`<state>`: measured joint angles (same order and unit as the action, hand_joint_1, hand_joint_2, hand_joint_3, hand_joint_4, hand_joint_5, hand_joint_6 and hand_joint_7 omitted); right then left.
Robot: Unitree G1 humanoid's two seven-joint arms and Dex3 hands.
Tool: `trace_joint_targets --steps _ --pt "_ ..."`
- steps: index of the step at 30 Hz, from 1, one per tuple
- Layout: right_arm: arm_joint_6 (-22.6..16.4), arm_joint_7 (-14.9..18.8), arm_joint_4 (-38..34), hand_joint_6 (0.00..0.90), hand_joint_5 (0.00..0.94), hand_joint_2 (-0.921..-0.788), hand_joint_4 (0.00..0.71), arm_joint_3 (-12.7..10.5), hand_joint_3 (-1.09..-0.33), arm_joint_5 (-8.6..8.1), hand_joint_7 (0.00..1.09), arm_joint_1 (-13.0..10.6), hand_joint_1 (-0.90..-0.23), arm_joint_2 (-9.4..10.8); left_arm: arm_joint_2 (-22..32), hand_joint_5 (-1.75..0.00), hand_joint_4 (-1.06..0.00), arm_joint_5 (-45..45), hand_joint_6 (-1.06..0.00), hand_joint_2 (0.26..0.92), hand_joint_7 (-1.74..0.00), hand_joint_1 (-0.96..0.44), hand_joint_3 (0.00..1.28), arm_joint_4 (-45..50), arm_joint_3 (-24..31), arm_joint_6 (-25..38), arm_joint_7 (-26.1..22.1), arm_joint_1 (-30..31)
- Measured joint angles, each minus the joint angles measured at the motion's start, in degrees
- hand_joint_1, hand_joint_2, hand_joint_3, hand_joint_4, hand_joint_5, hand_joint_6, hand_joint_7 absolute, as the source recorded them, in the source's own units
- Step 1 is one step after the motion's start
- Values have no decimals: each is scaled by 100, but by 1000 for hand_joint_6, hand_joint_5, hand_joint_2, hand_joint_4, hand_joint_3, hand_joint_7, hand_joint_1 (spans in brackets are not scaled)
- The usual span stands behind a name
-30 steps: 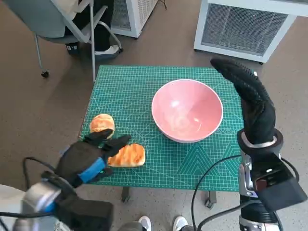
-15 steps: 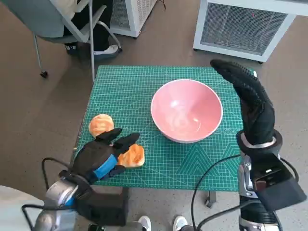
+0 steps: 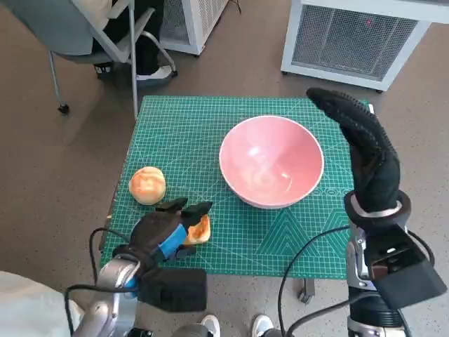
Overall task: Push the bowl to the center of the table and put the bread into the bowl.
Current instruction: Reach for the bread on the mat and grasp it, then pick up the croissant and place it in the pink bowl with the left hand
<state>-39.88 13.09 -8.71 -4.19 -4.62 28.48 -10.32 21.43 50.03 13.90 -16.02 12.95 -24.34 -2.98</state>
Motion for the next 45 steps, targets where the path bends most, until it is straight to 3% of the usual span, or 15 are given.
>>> trace_joint_targets --steps 4,8,9,10,11,12,15,22,32,36,45 --pt "0 0 2 -1 8 -921 366 0 -741 0 738 -9 -539 1 -58 -33 -504 -153 -519 920 -48 26 33 -47 31 134 8 -79" --pt "0 0 1 -1 8 -921 366 0 -741 -5 738 -10 -534 3 -67 -87 -723 -285 -647 921 -90 105 50 -58 35 208 1 -106" --pt "0 0 1 -1 8 -921 366 0 -741 -6 738 -10 -533 3 -57 -531 -674 -307 -696 921 -113 197 89 -68 33 203 2 -112" --pt "0 0 1 -1 8 -921 366 0 -741 -6 738 -10 -532 5 -39 -694 -651 -333 -713 921 -122 229 106 -80 32 193 3 -117" --pt "0 0 1 -1 8 -921 366 0 -742 -6 738 -10 -532 6 -16 -929 -646 -356 -635 921 -494 150 125 -97 31 164 10 -121" --pt "0 0 1 -1 8 -921 366 0 -742 -6 738 -10 -531 8 12 -1085 -637 -369 -580 921 -739 99 141 -107 29 131 14 -121" --pt "0 0 1 -1 8 -921 366 1 -742 -5 738 -13 -531 15 114 -1269 -633 -409 -561 921 -984 38 138 -115 27 -15 44 -121" --pt "0 0 3 -1 9 -921 367 4 -741 -3 738 -30 -535 24 290 -1249 -684 -598 -583 920 -1115 8 95 29 136 -199 90 -26" --pt "2 0 5 -1 10 -921 369 8 -738 -5 741 -31 -540 26 305 -1149 -768 -874 -644 920 -1073 5 30 984 680 -199 158 -120" --pt "2 0 2 -1 10 -921 369 8 -736 -12 742 -30 -543 26 262 -1125 -791 -1015 -670 917 -1047 5 14 1322 946 -128 183 -467" --pt "0 0 -6 -1 11 -921 369 3 -736 -23 743 -28 -539 23 9 -1124 -850 -1094 -850 874 -784 5 1 1659 1193 -48 528 -1653"
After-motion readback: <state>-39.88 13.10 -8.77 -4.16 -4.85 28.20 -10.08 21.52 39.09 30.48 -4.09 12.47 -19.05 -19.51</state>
